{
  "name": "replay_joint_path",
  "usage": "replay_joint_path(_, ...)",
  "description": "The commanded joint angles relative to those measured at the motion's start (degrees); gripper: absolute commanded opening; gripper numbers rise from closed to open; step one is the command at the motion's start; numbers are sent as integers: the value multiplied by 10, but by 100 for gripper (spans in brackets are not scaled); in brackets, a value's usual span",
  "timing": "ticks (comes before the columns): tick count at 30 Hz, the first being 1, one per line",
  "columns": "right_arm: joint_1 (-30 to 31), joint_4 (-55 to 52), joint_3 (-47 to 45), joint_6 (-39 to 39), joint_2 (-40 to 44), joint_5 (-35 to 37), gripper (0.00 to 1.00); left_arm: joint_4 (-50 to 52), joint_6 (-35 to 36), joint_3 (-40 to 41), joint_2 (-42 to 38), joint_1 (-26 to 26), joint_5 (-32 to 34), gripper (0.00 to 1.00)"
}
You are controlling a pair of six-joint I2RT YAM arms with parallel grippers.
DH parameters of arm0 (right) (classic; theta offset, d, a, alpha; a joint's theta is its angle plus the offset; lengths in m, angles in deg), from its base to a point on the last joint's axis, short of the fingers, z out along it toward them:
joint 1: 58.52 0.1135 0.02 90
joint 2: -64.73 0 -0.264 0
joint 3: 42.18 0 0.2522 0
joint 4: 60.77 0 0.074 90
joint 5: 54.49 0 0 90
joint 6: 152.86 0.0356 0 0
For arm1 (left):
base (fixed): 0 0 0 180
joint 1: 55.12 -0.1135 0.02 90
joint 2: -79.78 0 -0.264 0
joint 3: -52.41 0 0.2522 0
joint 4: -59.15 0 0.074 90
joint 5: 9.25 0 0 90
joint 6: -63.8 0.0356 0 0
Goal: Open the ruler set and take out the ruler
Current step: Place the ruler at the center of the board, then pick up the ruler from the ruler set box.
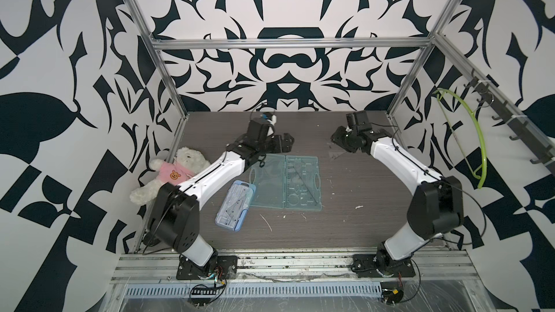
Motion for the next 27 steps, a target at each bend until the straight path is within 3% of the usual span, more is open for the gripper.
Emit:
replay_joint_path(1,62,-76,-21,-111,4,-6,48,75,-62,56,-53,-3,-70,99)
replay_joint_path(5,116,-106,-32,-156,-10,7,48,179,-42,102,-133,-3,-70,99)
replay_joint_path(11,146,-131,-10,-221,-70,1,48,202,-38,169,-207,-3,-93,99)
replay_joint_path(19,162,-131,11,-252,-137,8,46,154,-31,218,-200,-3,-172,99)
replay_joint_path(27,180,-119,12,-255,-159,12,46,109,-38,240,-180,-2,-198,99)
